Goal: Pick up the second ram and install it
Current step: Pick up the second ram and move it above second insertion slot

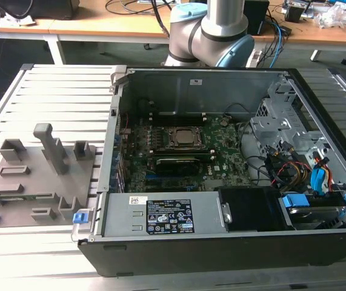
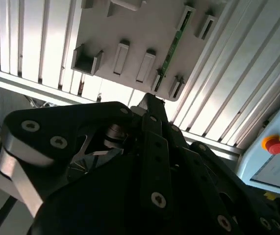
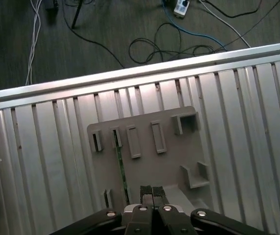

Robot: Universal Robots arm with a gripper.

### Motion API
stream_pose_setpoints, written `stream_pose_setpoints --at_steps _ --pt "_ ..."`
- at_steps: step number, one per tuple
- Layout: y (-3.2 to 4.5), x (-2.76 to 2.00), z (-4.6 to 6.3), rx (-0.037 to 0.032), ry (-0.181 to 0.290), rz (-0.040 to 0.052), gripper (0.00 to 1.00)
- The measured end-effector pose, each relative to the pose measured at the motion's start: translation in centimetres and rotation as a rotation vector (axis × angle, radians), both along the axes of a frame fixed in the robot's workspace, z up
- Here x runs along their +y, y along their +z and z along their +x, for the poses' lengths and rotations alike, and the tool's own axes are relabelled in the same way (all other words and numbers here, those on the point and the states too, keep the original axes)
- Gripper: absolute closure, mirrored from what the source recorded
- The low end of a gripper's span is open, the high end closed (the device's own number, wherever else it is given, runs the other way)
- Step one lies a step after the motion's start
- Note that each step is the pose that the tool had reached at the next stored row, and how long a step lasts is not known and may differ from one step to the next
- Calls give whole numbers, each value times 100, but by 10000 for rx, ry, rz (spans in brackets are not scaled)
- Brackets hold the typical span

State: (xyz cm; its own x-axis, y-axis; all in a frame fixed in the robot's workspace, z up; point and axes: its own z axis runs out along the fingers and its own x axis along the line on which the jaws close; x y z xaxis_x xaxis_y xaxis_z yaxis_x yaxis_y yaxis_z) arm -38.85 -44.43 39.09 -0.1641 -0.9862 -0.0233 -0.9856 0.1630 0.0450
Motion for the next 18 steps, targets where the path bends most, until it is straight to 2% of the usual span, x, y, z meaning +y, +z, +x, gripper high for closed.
stream_pose_setpoints --at_steps 6,12,15,17,18 --pt "0 0 0 0 691 0 89" --pt "0 0 0 0 788 0 89" --pt "0 0 0 0 796 0 70" --pt "0 0 0 0 802 0 70" --pt "0 0 0 0 806 0 64"
